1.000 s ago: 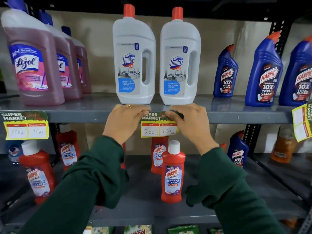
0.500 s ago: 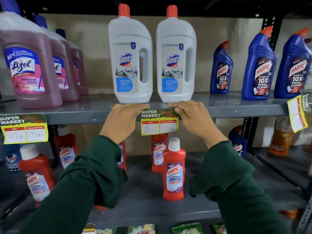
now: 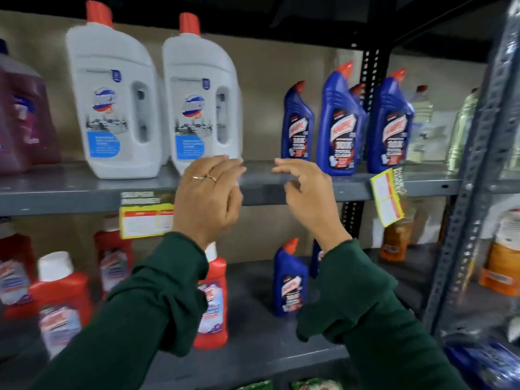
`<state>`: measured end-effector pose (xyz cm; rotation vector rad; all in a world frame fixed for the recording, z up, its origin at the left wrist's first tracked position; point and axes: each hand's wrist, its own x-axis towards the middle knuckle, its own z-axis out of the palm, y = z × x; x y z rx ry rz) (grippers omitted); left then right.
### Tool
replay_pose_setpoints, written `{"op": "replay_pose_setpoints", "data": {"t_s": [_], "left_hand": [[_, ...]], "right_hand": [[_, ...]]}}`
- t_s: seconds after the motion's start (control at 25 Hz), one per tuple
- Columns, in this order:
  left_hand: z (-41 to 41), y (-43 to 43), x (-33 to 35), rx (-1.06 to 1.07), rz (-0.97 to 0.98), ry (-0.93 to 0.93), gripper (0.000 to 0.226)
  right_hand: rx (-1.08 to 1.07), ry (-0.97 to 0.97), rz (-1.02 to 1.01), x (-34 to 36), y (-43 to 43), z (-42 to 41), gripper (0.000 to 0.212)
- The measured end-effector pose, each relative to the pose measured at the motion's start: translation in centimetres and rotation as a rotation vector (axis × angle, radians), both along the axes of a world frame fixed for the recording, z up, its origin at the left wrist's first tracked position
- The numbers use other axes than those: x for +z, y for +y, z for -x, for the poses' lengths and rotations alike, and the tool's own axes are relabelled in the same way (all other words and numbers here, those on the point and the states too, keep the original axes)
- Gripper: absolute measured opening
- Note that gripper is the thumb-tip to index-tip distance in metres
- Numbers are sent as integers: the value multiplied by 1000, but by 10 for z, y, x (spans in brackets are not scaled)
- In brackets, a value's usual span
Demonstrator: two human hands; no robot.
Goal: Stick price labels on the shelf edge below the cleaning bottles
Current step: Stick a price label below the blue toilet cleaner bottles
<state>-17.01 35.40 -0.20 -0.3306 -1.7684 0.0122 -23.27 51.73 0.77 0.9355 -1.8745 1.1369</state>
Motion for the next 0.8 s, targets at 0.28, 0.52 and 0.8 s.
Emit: {"op": "replay_pose_setpoints", "data": {"t_s": [0.28,0.52,0.8], "left_hand": [[82,143,-1,80,32,-290,29],[104,168,-15,226,3,-316,27],[101,173,-15,288,-7,-305,23]], "right_hand": [[-600,-130,174,-19,117,55,46],[-414,-420,197,-33,163,80,41],[-189,-387,366,-28,183,80,7]]}}
